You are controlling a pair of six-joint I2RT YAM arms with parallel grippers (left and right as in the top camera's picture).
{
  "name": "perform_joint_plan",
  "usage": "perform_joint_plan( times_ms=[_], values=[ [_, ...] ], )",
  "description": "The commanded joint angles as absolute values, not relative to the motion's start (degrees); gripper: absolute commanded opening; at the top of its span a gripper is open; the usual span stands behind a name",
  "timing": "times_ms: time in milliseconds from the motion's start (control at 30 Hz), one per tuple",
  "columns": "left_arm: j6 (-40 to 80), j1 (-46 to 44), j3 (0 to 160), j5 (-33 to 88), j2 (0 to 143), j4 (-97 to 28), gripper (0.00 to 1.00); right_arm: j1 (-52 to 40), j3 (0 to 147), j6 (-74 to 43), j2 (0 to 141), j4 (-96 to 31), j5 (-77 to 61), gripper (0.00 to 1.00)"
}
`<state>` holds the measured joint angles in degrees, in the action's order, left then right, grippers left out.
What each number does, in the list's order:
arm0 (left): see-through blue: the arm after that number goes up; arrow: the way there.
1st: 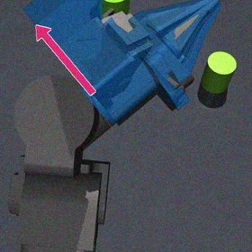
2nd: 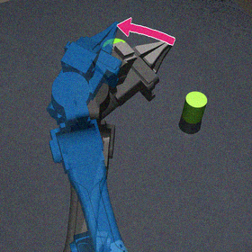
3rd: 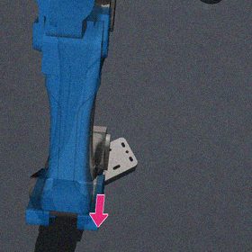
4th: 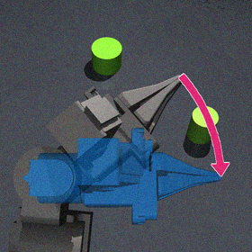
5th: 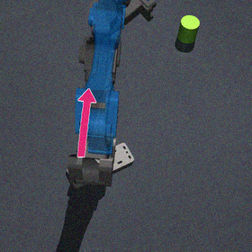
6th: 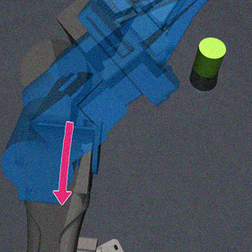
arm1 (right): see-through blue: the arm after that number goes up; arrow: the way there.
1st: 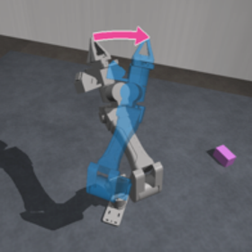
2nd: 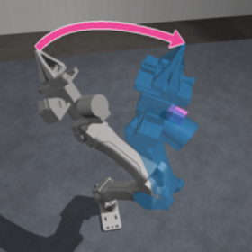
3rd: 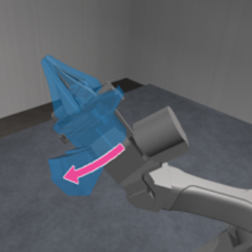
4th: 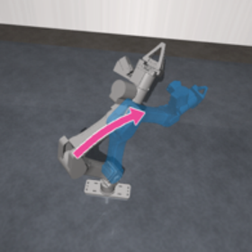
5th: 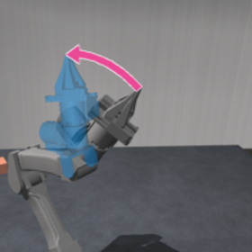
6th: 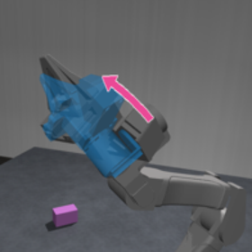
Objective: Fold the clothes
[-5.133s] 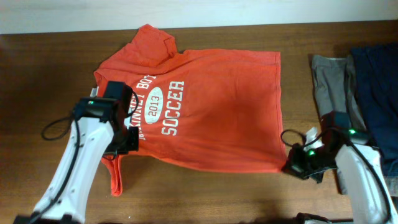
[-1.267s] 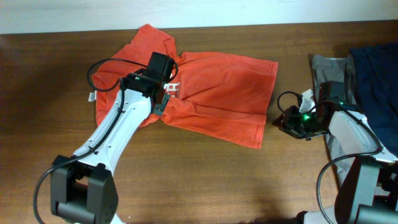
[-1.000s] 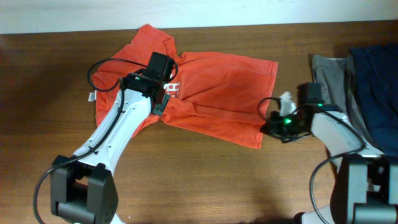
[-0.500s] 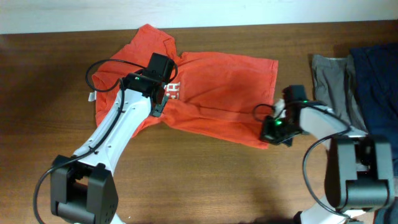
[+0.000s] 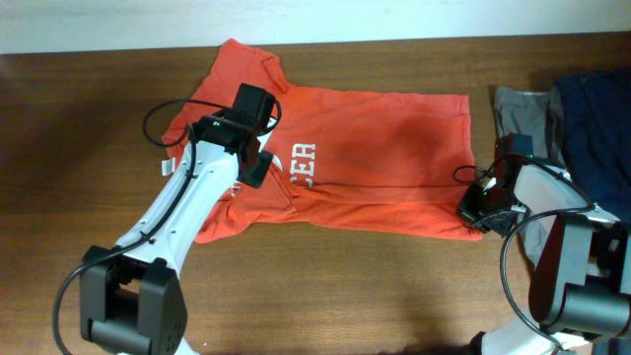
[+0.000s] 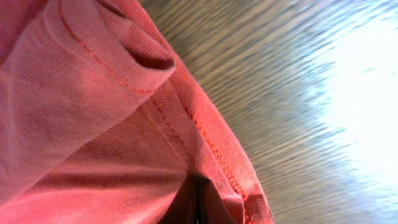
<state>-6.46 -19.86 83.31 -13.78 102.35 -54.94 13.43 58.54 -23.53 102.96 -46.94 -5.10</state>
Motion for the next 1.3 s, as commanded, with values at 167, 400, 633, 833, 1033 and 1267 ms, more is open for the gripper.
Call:
perform_joint_plan(
  times_ms=[167,400,633,833,1033,1267],
  values=[
    [-12.99,-23.11,83.29,-0.82,109.47,-56.69,0.55,14.22,58.19,-22.74,105.45,-47.59,3.29,0.04],
    [-13.8,-29.43,83.29,-3.25,112.01,-56.73,0.55,14.22,58.19,-22.74,105.45,-47.64,3.29,0.04],
    [-13.8,-32.36,81.71,-5.85,113.49,-57.47,0.55,14.22,58.19,-22.74,105.45,-47.59,3.29,0.04],
    [-12.86,-32.49,79.94,-7.75,114.1,-55.33,0.28,14.24,58.19,-22.74,105.45,-47.55,3.29,0.04],
    [-8.86,-32.47,80.77,-18.44,113.62,-57.43,0.0,14.24,58.19,-22.74,105.45,-47.55,3.31,0.04],
    [-1.89,-30.65,85.84,-36.07,111.44,-63.37,0.0,14.28,58.19,-22.74,105.47,-47.68,3.31,0.04]
  ],
)
